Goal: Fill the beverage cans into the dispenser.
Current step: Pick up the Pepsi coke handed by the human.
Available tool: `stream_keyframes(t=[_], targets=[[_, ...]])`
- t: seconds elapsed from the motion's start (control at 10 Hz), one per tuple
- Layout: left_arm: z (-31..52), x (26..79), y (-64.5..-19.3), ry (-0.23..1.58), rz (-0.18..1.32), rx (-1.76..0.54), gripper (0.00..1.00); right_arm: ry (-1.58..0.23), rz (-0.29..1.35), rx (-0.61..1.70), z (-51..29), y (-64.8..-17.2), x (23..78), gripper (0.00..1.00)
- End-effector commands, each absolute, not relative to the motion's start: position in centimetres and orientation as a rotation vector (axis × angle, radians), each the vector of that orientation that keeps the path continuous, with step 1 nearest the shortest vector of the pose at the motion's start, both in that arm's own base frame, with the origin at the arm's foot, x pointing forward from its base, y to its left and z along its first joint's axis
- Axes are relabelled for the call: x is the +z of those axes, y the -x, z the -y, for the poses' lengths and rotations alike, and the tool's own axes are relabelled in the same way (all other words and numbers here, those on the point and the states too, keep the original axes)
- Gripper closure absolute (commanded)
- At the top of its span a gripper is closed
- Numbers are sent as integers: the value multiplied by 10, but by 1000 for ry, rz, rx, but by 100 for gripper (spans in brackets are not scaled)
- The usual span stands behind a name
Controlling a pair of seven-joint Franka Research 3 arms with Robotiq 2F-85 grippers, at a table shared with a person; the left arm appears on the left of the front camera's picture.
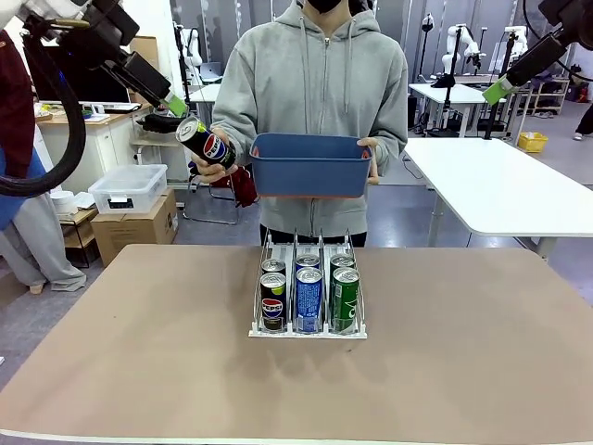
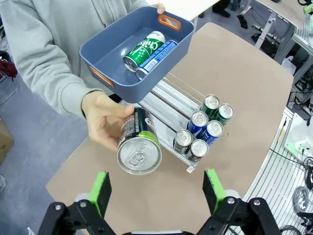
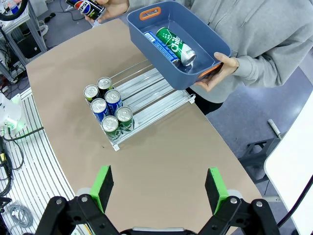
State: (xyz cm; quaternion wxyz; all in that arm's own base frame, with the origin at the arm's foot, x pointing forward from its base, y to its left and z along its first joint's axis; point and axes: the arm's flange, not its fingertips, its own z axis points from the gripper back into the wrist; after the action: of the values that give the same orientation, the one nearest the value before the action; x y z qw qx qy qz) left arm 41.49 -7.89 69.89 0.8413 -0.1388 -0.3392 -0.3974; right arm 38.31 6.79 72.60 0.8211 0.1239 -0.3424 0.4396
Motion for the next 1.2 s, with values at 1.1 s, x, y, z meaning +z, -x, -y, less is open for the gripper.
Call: stream_keyframes(t=[1.1], targets=[[88, 664, -442, 220, 906, -911, 0, -274, 731, 941, -67, -382, 726, 0]])
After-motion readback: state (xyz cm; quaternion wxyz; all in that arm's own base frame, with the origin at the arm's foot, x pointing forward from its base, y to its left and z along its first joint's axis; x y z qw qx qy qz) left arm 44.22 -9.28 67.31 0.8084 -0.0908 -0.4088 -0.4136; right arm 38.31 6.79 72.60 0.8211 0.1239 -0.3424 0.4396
